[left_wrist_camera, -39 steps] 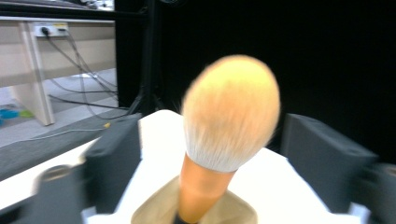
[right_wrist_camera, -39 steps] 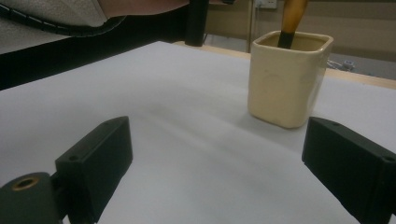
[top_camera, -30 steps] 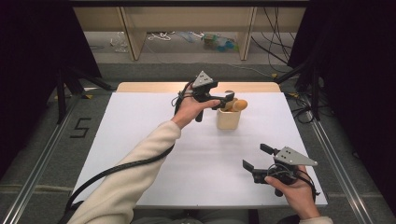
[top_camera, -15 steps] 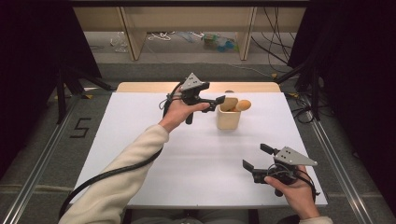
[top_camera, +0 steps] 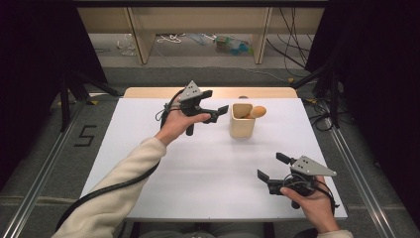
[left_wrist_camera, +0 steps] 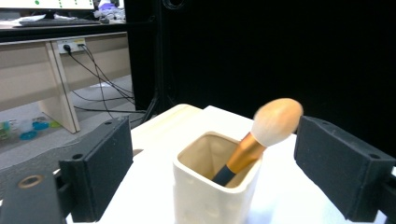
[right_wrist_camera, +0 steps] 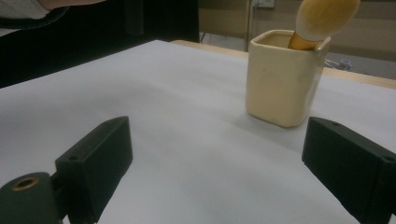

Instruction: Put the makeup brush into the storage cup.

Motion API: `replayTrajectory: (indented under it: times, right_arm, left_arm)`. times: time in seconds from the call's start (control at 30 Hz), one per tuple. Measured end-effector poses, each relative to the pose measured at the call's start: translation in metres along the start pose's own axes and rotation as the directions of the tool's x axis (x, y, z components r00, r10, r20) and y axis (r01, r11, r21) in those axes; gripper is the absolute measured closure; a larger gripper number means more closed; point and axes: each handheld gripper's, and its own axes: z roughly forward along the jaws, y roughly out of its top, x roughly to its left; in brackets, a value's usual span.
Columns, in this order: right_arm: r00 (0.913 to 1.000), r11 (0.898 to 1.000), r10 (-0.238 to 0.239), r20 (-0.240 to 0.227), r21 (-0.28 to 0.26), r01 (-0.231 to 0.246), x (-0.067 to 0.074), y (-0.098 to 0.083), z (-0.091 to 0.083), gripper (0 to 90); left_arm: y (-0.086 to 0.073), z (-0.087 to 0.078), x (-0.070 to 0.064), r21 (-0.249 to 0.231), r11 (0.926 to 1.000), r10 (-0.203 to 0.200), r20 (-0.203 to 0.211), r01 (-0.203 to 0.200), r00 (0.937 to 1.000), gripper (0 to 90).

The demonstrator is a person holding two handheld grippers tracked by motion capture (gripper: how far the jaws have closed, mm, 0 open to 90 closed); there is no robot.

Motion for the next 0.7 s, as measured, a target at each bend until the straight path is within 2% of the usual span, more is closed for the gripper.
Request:
replayTrajectory:
  times: [0.07, 0.3, 0.4, 0.5, 0.7]
  right_arm:
    - [0.9999, 1.0, 0.009, -0.013, -0.006, -0.009, 0.0, 0.0, 0.001, 9.6]
    - [1.0, 1.0, 0.003, -0.005, -0.002, -0.003, 0.0, 0.0, 0.0, 9.6]
    - [1.0, 1.0, -0.001, 0.003, 0.0, 0.001, 0.0, 0.0, 0.0, 9.5]
    - [1.0, 1.0, 0.006, 0.002, 0.003, -0.006, 0.0, 0.0, 0.0, 9.6]
    - [1.0, 1.0, 0.001, 0.007, -0.004, -0.001, 0.0, 0.0, 0.001, 9.7]
  left_arm:
    - [0.0, -0.007, -0.001, -0.002, 1.0, 0.009, 0.0, -0.009, 1.0, 11.0]
    - [0.002, -0.028, -0.006, -0.016, 0.9993, 0.035, 0.015, -0.035, 0.9993, 10.9]
    - [0.001, -0.04, -0.007, -0.025, 0.9991, 0.035, 0.021, -0.035, 0.9992, 10.8]
    - [-0.002, -0.053, -0.008, -0.019, 0.9985, 0.053, 0.032, -0.052, 0.9981, 10.1]
    - [-0.01, -0.082, -0.01, -0.031, 0.9978, 0.06, 0.028, -0.059, 0.9978, 9.9]
